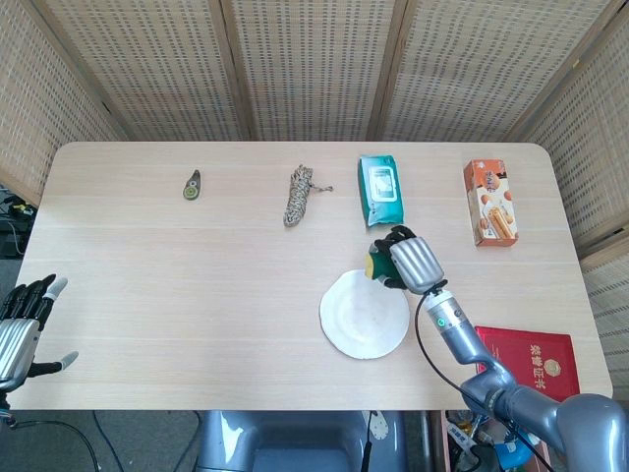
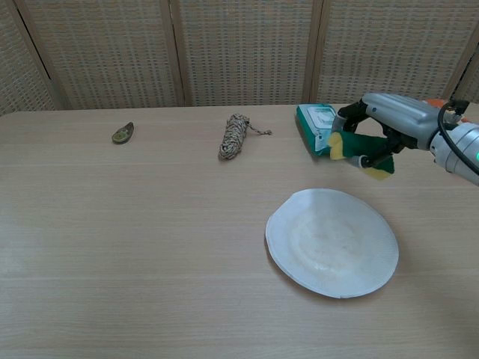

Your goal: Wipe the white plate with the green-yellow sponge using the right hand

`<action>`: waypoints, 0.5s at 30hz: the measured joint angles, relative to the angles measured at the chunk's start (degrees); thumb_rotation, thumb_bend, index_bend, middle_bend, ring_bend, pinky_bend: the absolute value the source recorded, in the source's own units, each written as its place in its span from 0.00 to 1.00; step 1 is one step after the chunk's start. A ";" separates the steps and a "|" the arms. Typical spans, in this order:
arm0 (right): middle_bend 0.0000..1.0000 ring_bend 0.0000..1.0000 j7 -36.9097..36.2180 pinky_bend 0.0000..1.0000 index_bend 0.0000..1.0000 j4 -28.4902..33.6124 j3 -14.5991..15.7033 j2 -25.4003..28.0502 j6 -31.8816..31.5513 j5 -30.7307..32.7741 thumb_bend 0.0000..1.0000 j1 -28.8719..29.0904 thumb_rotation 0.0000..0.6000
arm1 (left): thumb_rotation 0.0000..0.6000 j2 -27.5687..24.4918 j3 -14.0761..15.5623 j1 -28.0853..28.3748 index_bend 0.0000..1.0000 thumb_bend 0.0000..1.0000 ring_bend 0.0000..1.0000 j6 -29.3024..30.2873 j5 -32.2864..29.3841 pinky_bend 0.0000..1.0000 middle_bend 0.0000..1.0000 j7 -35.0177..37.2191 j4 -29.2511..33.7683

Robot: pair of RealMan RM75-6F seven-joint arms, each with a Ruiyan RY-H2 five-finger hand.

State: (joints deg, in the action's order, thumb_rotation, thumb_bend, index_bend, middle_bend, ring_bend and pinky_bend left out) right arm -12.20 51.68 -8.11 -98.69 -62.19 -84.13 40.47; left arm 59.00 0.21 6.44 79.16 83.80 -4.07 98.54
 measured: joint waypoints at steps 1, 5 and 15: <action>0.53 0.34 1.41 0.19 0.46 -0.53 -0.04 0.13 1.37 0.80 0.34 0.03 1.00 | 1.00 0.01 0.01 0.00 0.00 0.00 0.00 -0.01 -0.01 0.00 0.00 -0.02 0.01; 0.35 0.21 5.39 0.16 0.41 -3.31 0.10 0.05 6.71 3.76 0.33 0.07 1.00 | 1.00 0.09 0.00 0.05 0.00 0.00 0.00 -0.20 -0.16 0.00 0.00 -0.25 0.04; 0.00 0.00 14.63 0.00 0.00 -4.15 -1.35 -0.28 15.68 11.83 0.18 0.14 1.00 | 1.00 0.17 0.00 -0.04 0.00 0.00 0.00 -0.26 -0.55 0.00 0.00 -0.65 0.24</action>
State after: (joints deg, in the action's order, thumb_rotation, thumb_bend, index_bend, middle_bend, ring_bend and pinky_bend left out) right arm 2.43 47.52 -9.47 -98.97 -46.51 -72.30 40.61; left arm 59.17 0.21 6.40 78.90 83.25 -4.72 98.78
